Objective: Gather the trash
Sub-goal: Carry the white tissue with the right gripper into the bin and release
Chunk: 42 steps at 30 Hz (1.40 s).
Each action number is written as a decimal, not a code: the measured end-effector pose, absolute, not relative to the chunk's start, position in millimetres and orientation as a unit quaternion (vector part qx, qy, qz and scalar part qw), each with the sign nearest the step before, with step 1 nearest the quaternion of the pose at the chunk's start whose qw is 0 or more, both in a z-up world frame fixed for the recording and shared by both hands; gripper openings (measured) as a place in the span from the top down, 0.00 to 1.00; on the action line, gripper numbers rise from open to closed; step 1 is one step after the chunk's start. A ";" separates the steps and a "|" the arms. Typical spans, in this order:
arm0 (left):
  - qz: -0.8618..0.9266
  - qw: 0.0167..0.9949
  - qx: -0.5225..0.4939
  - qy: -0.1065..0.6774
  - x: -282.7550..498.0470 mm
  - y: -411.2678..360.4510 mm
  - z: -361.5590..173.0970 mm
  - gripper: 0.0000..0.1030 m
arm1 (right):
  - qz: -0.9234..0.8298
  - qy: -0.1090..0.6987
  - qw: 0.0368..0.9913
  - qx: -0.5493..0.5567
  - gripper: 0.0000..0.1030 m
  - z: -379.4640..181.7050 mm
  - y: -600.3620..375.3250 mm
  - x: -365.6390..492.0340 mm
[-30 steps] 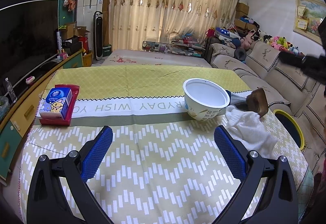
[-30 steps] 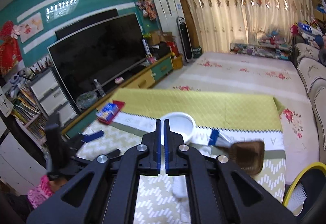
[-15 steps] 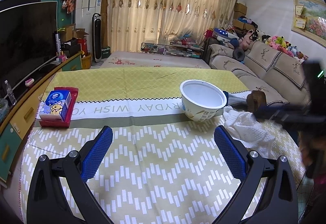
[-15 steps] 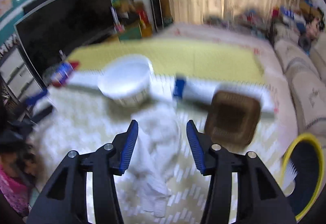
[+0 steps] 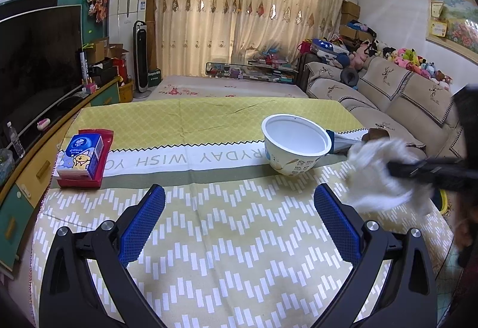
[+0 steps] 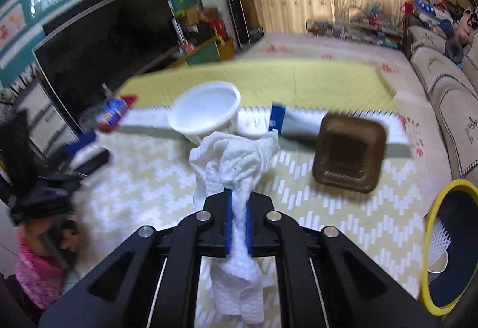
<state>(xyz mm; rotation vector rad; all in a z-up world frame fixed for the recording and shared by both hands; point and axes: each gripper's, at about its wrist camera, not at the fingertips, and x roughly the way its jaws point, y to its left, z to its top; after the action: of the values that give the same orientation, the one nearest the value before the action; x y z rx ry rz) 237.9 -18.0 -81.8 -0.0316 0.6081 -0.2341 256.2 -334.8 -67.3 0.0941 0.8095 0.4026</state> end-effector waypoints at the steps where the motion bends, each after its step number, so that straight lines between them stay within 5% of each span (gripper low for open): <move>1: -0.115 0.948 -0.013 0.298 237.6 -18.9 -81.9 0.05 | 0.195 0.379 0.903 0.052 0.94 -58.1 -341.6 249.4; 11: -0.135 0.947 0.018 0.290 231.3 -34.4 -79.5 0.05 | 0.076 0.311 0.942 0.095 0.94 -15.4 -460.6 211.2; 23: -0.146 0.943 0.023 0.297 232.0 -40.8 -81.5 0.05 | -0.111 0.356 0.919 0.127 0.91 -87.9 -597.6 214.8; 26: -0.139 0.946 0.038 0.292 230.5 -46.4 -79.0 0.05 | -0.134 0.365 0.910 0.142 0.83 -105.2 -612.5 218.5; 30: -0.166 0.936 0.040 0.308 228.4 -65.2 -66.5 0.05 | -0.143 0.354 0.914 0.140 0.59 -110.2 -614.2 215.8; 42: -0.239 0.912 0.073 0.326 251.2 -180.7 -57.6 0.08 | -0.132 0.335 0.923 0.133 0.57 -98.0 -622.0 200.0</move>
<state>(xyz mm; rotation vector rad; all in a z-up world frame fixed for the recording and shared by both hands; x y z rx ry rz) 251.2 -180.7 -57.6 0.1495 0.6717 -0.4936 200.0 -622.0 -98.0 0.2735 0.6886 -0.2703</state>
